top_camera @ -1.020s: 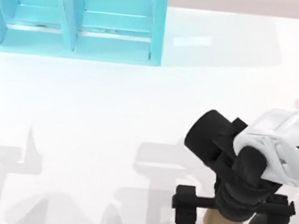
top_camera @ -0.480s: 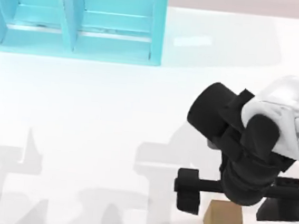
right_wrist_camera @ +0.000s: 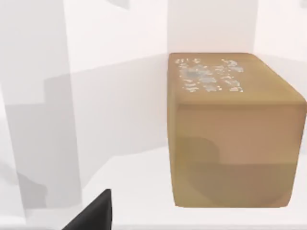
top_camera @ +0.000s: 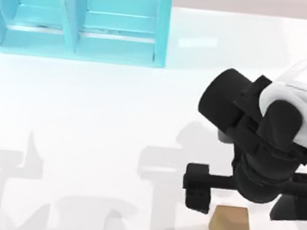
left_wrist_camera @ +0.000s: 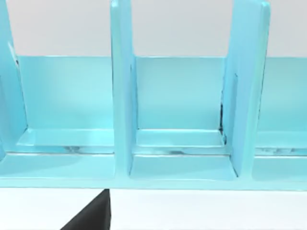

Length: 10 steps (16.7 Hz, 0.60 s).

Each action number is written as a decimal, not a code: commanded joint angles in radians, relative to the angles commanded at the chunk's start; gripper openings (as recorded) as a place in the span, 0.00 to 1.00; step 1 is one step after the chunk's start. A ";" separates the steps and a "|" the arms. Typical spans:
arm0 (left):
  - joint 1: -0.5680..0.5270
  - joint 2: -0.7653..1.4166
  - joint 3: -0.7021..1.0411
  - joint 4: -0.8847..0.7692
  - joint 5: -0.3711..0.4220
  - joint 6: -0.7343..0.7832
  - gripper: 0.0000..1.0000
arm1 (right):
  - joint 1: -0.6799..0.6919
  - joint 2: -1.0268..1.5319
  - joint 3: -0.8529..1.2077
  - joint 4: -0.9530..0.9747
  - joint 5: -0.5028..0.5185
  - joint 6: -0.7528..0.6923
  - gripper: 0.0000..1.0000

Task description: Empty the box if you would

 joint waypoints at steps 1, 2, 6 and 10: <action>0.000 0.000 0.000 0.000 0.000 0.000 1.00 | -0.001 0.001 0.001 0.000 0.000 -0.001 1.00; 0.000 0.000 0.000 0.000 0.000 0.000 1.00 | -0.010 0.007 0.009 -0.005 0.000 -0.010 1.00; 0.000 0.000 0.000 0.000 0.000 0.000 1.00 | -0.137 0.073 0.103 -0.049 0.000 -0.133 1.00; 0.000 0.000 0.000 0.000 0.000 0.000 1.00 | -0.380 0.171 0.252 -0.114 -0.001 -0.369 1.00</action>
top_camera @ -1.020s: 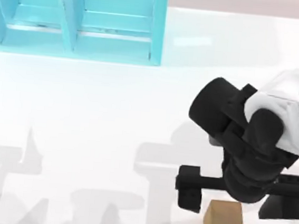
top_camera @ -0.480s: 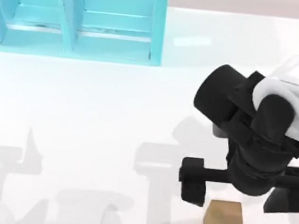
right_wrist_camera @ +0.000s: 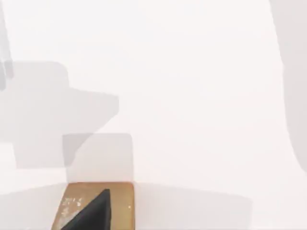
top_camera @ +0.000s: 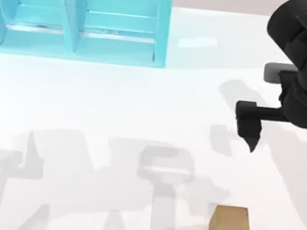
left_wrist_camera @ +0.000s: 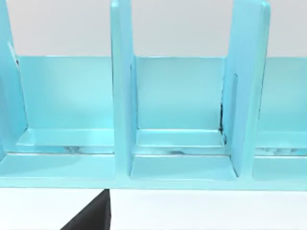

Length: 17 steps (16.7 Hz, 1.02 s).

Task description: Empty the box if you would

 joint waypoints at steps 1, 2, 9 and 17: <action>0.000 0.000 0.000 0.000 0.000 0.000 1.00 | -0.069 0.026 0.041 -0.017 -0.001 -0.068 1.00; 0.000 0.000 0.000 0.000 0.000 0.000 1.00 | -0.141 0.053 0.083 -0.035 -0.001 -0.139 1.00; 0.000 0.000 0.000 0.000 0.000 0.000 1.00 | -0.658 0.209 0.350 -0.137 -0.003 -0.649 1.00; 0.000 0.000 0.000 0.000 0.000 0.000 1.00 | -0.895 0.259 0.461 -0.168 -0.003 -0.883 1.00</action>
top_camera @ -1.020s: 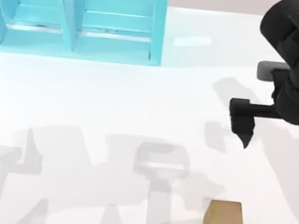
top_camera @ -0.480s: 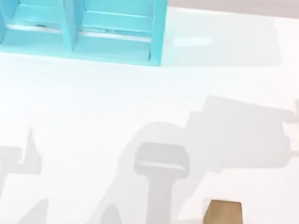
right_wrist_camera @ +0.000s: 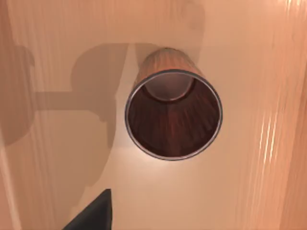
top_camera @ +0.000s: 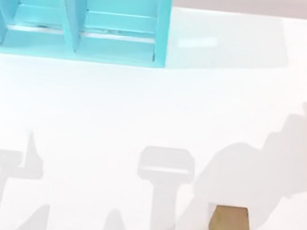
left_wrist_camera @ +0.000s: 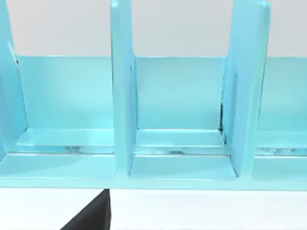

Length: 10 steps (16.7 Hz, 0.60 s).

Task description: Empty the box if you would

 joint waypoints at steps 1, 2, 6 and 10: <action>0.000 0.000 0.000 0.000 0.000 0.000 1.00 | 0.000 0.000 0.000 0.000 0.000 0.000 1.00; 0.000 0.000 0.000 0.000 0.000 0.000 1.00 | 0.000 0.000 0.000 0.000 0.000 0.000 1.00; 0.000 0.000 0.000 0.000 0.000 0.000 1.00 | 0.017 -0.016 -0.012 -0.004 0.001 0.016 1.00; 0.000 0.000 0.000 0.000 0.000 0.000 1.00 | 0.034 -0.040 -0.085 0.048 0.000 0.032 1.00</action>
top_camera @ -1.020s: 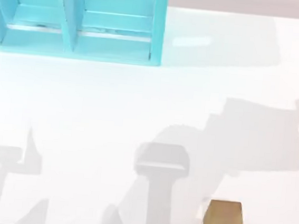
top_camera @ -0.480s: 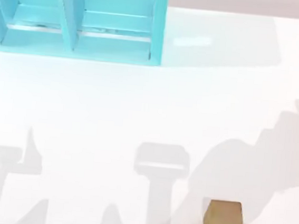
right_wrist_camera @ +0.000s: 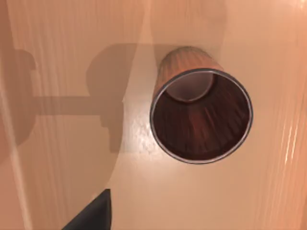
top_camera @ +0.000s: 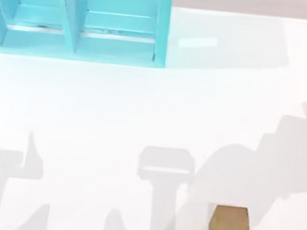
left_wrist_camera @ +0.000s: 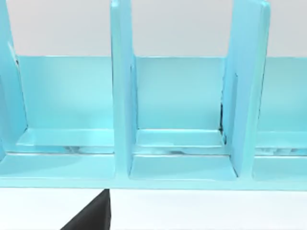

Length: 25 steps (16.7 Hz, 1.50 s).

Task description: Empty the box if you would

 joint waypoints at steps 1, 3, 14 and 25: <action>0.000 0.000 0.000 0.000 0.000 0.000 1.00 | 0.000 0.002 -0.029 0.030 0.000 0.001 1.00; 0.000 0.000 0.000 0.000 0.000 0.000 1.00 | -0.001 0.016 -0.094 0.105 0.002 0.002 1.00; 0.000 0.000 0.000 0.000 0.000 0.000 1.00 | -0.030 0.080 -0.254 0.331 0.000 -0.027 1.00; 0.000 0.000 0.000 0.000 0.000 0.000 1.00 | -0.030 0.080 -0.254 0.331 0.000 -0.027 0.25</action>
